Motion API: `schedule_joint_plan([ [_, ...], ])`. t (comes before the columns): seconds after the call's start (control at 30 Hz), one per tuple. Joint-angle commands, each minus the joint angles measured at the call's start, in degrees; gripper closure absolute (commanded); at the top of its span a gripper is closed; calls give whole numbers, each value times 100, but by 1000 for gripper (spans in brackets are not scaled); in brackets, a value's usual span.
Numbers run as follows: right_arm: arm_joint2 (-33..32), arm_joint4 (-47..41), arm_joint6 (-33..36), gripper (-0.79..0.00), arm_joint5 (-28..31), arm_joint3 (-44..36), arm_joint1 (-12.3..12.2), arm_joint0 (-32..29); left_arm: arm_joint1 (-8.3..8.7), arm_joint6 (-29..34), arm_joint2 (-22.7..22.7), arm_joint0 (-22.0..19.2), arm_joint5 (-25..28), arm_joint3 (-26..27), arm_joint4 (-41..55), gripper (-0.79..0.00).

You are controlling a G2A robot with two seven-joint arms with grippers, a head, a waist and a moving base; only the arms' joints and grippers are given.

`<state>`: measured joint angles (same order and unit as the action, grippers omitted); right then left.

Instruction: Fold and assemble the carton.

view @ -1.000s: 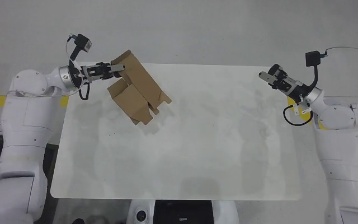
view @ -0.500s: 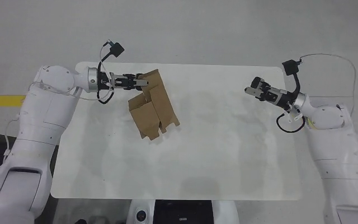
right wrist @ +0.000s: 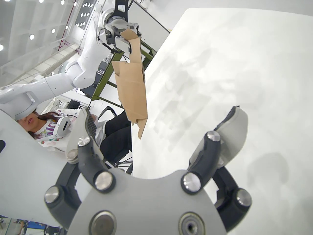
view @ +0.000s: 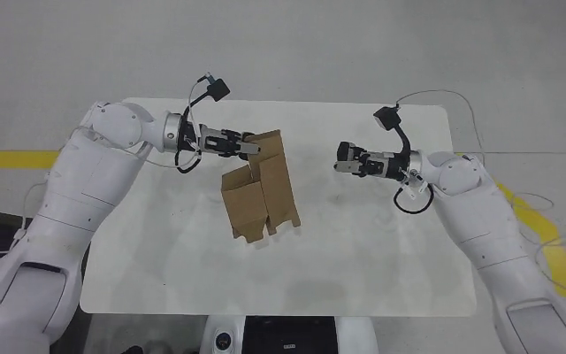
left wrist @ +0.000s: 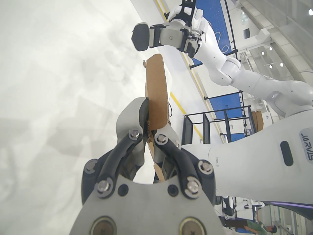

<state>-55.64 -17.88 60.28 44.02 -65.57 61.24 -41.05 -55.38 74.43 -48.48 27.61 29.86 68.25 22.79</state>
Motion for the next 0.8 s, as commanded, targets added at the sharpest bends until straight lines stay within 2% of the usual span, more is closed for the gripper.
schedule_joint_plan([
  [0.0, 274, -23, -80, -785, 80, 22, 21, 103, 1, 18, 128, -25, -18, 87, 85, 0],
  [0.57, 2038, -522, -558, -779, 558, -108, -48, 847, 32, -14, 752, -363, 14, 163, 641, 0],
  [0.6, 2119, -573, -582, -727, 582, -108, -58, 881, 32, -22, 779, -381, 22, 153, 664, 0],
  [0.67, 2272, -670, -632, -391, 632, -106, -78, 950, 33, -35, 834, -411, 35, 142, 703, 0],
  [0.7, 2345, -703, -655, -372, 655, -94, -88, 985, 33, -43, 861, -424, 43, 141, 720, 0],
  [0.73, 2416, -740, -674, -262, 674, -84, -97, 1019, 34, -48, 888, -435, 48, 142, 739, 0],
  [0.77, 2486, -784, -695, -200, 695, -79, -105, 1050, 36, -50, 913, -447, 50, 139, 754, 0],
])
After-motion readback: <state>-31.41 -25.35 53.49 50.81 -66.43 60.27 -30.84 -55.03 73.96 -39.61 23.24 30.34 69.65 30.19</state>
